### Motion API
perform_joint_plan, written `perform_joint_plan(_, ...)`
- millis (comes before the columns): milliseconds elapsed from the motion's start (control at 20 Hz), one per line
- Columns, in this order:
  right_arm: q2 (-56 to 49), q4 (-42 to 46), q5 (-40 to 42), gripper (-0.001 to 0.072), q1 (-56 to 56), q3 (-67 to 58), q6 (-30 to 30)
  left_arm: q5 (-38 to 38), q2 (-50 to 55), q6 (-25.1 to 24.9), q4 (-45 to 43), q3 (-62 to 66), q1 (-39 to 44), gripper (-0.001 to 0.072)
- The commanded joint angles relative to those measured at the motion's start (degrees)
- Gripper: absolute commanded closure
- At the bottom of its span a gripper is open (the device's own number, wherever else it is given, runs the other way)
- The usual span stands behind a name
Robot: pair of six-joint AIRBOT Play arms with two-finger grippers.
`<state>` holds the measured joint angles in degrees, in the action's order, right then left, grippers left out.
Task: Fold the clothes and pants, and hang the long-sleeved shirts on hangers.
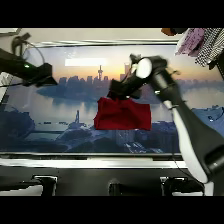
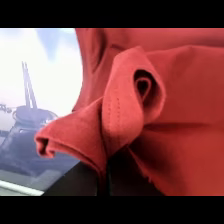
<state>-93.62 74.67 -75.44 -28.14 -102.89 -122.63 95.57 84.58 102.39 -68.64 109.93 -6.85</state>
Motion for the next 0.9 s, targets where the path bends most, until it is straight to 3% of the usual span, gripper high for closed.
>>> perform_joint_plan(0,-6.5,0.3,5.6,0.0687,-4.1,0.0,-4.0,2.9,-1.9,-1.0,-1.3,0.0,-3.8,0.0691)
perform_joint_plan(150,-8.9,-0.5,7.8,0.0683,-4.3,0.0,-4.7,2.8,-1.9,-1.9,-1.3,0.0,-3.8,0.0691)
perform_joint_plan(200,-9.2,-1.2,7.9,0.0617,-4.3,0.0,-4.7,2.8,-1.9,-1.9,-1.3,0.0,-3.8,0.0691)
perform_joint_plan(300,-9.1,-4.3,7.1,0.0362,-4.3,0.0,-4.1,2.4,-1.9,-1.9,-1.3,0.0,-3.8,0.069)
perform_joint_plan(350,-8.6,-7.0,6.2,0.0268,-4.3,0.0,-2.0,2.4,-1.9,-1.9,-1.3,0.0,-3.8,0.069)
perform_joint_plan(450,-6.0,-11.1,4.2,0.0245,-4.2,0.0,3.9,2.4,-1.9,-1.9,-1.3,0.0,-3.8,0.0691)
perform_joint_plan(500,-3.6,-10.4,3.3,0.0208,-3.3,0.0,5.1,2.3,-1.9,-1.9,-1.3,0.0,-3.8,0.0691)
perform_joint_plan(600,2.1,-6.6,1.4,0.0205,1.1,0.0,5.7,2.4,-1.9,-1.9,-1.3,0.0,-3.8,0.0691)
perform_joint_plan(700,7.0,-3.0,-3.0,0.0141,9.0,0.0,9.4,2.4,-1.9,-1.9,-1.3,0.0,-3.8,0.069)
perform_joint_plan(850,9.6,-2.6,-11.1,0.0137,24.7,0.1,18.6,2.4,-1.9,-1.9,-1.3,0.0,-3.8,0.0691)
